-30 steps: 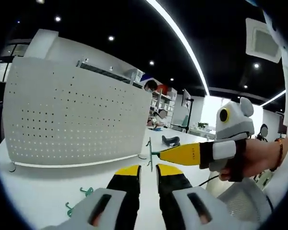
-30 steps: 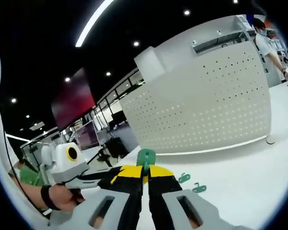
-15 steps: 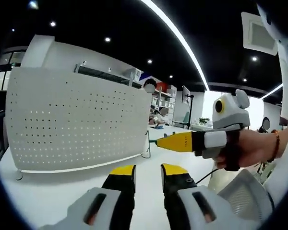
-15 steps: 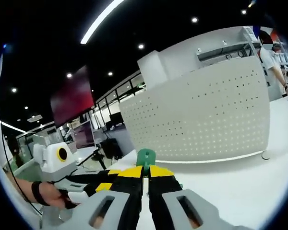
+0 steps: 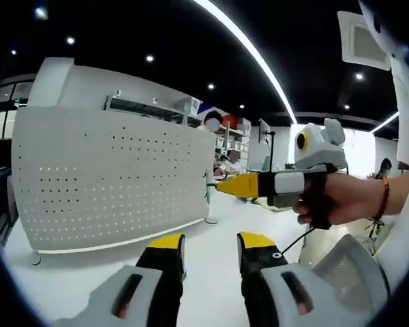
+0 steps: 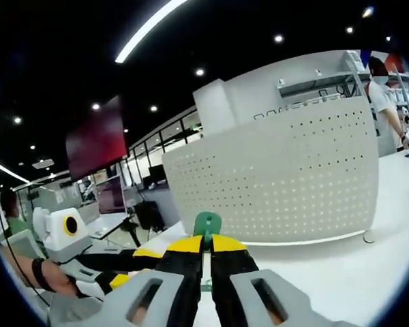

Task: Insert the hook assembly into the mounting plate slot until the hook locks in place.

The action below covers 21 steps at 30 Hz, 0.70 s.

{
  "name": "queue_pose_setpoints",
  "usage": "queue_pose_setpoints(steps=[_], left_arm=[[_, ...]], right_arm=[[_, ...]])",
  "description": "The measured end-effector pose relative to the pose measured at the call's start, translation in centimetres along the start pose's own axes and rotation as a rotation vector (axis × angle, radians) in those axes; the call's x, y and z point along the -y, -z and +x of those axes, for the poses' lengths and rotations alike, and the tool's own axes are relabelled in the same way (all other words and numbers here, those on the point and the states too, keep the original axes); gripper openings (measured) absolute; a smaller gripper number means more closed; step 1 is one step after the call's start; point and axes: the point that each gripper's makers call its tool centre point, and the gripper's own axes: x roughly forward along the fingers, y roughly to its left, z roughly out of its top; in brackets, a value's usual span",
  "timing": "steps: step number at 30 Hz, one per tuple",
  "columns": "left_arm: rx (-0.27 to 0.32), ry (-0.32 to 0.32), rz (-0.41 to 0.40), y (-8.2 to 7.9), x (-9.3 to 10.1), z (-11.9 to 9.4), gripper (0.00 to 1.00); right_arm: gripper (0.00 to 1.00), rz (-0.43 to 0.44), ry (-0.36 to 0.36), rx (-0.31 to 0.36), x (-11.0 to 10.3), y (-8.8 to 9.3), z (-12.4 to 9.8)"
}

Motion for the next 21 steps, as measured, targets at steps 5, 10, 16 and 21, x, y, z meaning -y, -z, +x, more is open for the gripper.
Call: queue_pose_setpoints(steps=[5,10,16,21], left_arm=[[0.014,-0.007,-0.006,-0.4,-0.2,-0.1,0.36],[0.013,-0.005,-0.004,-0.3,-0.2,-0.4,0.39],[0.006,-0.004,0.004,-0.2,-0.3,-0.9,0.43],[0.0,0.002,0.016,-0.1,-0.1,-1.2,0.46]], right_arm=[[0.01,-0.012,0.01,0.004,0.3,-0.5,0.5],[0.01,-0.036,0.026,0.028,0.6,-1.9,0.8],[0.01,-0.052,0.045,0.046,1.5,-3.2,1.3],[0.01,-0.061,0.062,0.056,2.2,-3.9,1.6]])
